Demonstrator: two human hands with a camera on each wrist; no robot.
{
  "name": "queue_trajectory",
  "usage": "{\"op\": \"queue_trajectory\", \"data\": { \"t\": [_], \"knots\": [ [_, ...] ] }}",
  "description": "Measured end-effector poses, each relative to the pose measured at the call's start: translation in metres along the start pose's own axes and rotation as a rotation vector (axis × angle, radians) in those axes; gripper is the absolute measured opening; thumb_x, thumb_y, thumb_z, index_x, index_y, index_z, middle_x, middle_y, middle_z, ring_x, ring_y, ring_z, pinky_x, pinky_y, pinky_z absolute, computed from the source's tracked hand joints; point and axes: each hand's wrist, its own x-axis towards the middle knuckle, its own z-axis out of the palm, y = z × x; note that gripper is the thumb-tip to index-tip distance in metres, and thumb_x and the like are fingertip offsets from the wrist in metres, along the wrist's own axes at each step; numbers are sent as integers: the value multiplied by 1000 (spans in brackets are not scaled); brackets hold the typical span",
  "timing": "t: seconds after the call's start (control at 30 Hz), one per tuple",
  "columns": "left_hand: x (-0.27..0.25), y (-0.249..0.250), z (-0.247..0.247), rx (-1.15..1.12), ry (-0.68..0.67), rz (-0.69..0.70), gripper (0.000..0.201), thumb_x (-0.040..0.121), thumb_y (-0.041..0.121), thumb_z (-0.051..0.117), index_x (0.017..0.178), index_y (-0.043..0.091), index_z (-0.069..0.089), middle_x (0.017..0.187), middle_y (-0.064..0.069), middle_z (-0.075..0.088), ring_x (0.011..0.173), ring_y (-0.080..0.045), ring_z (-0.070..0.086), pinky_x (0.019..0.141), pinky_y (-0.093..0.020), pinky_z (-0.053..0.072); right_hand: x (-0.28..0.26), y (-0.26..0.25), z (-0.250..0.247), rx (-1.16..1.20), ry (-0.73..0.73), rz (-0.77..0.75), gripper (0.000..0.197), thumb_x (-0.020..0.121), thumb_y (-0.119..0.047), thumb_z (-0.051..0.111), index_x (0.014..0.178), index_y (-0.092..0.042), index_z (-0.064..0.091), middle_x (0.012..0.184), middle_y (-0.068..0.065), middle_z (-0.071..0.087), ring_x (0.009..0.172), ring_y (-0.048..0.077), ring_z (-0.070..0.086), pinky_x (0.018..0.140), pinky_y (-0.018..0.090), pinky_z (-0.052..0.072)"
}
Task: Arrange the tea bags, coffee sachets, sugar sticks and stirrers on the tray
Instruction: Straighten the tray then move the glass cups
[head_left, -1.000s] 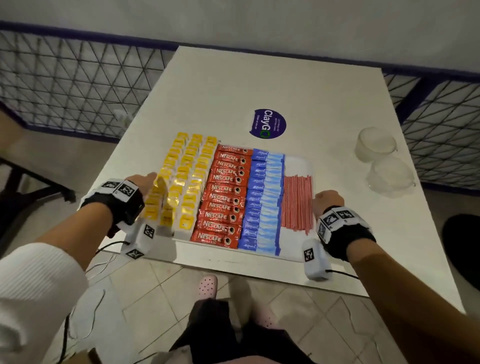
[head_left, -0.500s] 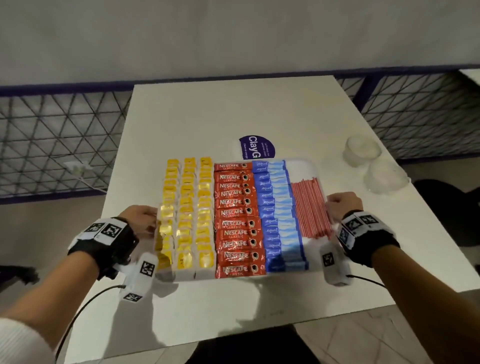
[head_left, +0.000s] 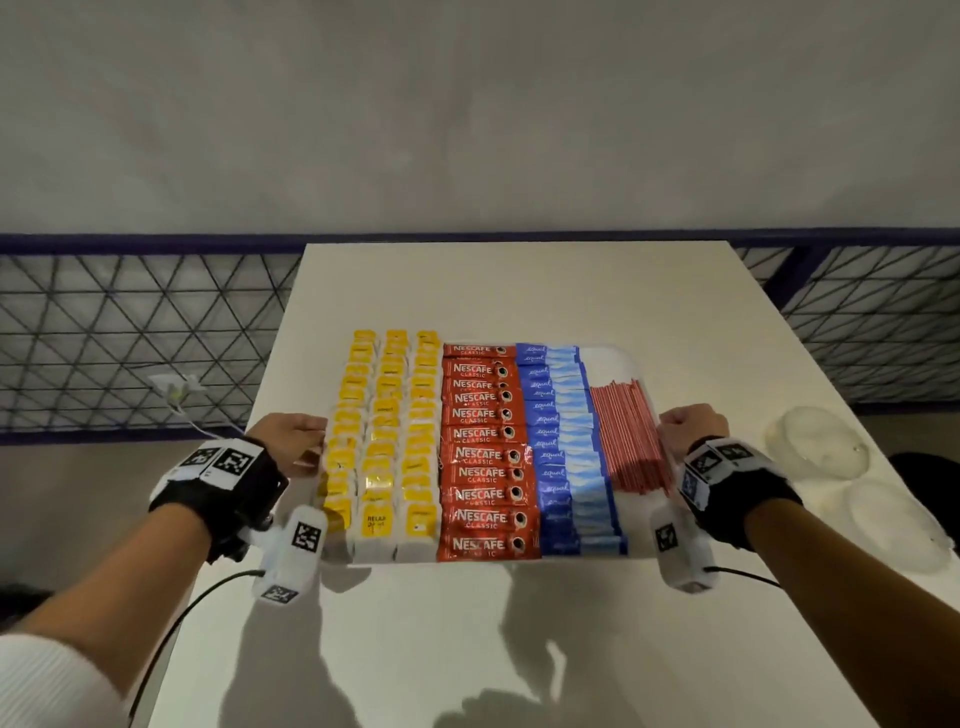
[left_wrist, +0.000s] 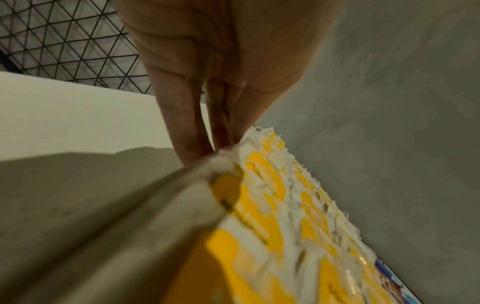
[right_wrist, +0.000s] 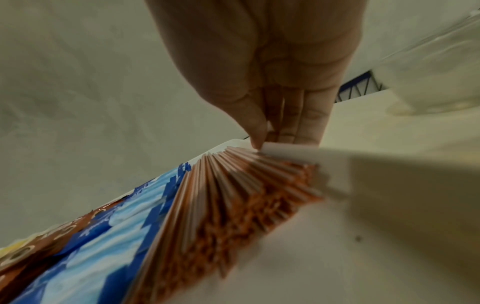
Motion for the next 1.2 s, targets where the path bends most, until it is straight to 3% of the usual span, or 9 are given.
{"op": "queue_trajectory", "data": {
  "t": [0.17,0.27,0.4,0.6,0.7,0.8,0.9,1.0,1.2],
  "knots": [
    [38,19,4,-47,0,-51,27,98,-5,31,81,5,51,66,-13,45,25,-6,47,54,-26,38,52,-27,8,23,-38,-6,28,90,-8,52,113,2,64,119,19,62,111,32,57,82,28,43],
    [52,19,7,-70,13,-68,34,97,-9,30,73,6,49,43,-9,53,25,-7,46,36,-14,39,70,-32,14,33,-39,9,30,92,-9,50,117,0,62,123,19,59,115,33,54,91,32,43],
    [59,11,16,-60,-30,-67,42,94,-11,36,69,11,63,36,2,56,29,-5,52,35,-13,42,79,-24,21,-35,-35,49,29,95,-10,45,110,6,64,119,22,61,110,36,57,94,37,45],
    [59,6,23,-63,-74,-44,26,96,-10,33,107,3,52,40,2,59,34,-6,55,39,-14,45,80,-11,23,-20,-7,43,27,95,-10,46,111,2,65,121,20,61,110,35,56,92,32,42],
    [57,7,24,-61,-57,-43,30,96,-8,35,120,-3,51,54,-4,62,47,-14,60,41,-14,48,76,-13,20,11,-20,46,26,94,-10,48,108,4,65,117,22,62,107,37,57,90,34,44],
    [56,7,26,6,-9,-44,33,96,-5,38,126,-5,49,74,-7,55,63,-20,52,64,-26,53,71,-15,18,-18,-38,61,29,95,-15,48,110,4,64,118,21,62,109,37,57,90,35,44],
    [54,8,22,119,46,-50,36,94,0,44,130,-2,49,81,-15,66,66,-27,61,66,-30,57,64,-17,9,44,-81,43,34,96,-21,43,121,-2,57,126,14,57,114,32,55,91,30,44],
    [32,16,25,490,186,116,45,89,5,52,133,9,47,122,-18,59,108,-35,58,96,-40,46,50,-18,-5,83,-127,-41,42,94,-26,47,130,-3,50,122,15,55,108,28,53,88,31,44],
    [-43,53,85,507,78,484,36,88,11,57,123,15,53,114,-7,61,98,-25,57,87,-31,44,2,3,-49,108,-36,-120,39,92,-27,54,127,-10,53,129,16,54,116,33,52,98,36,40]
  ]
}}
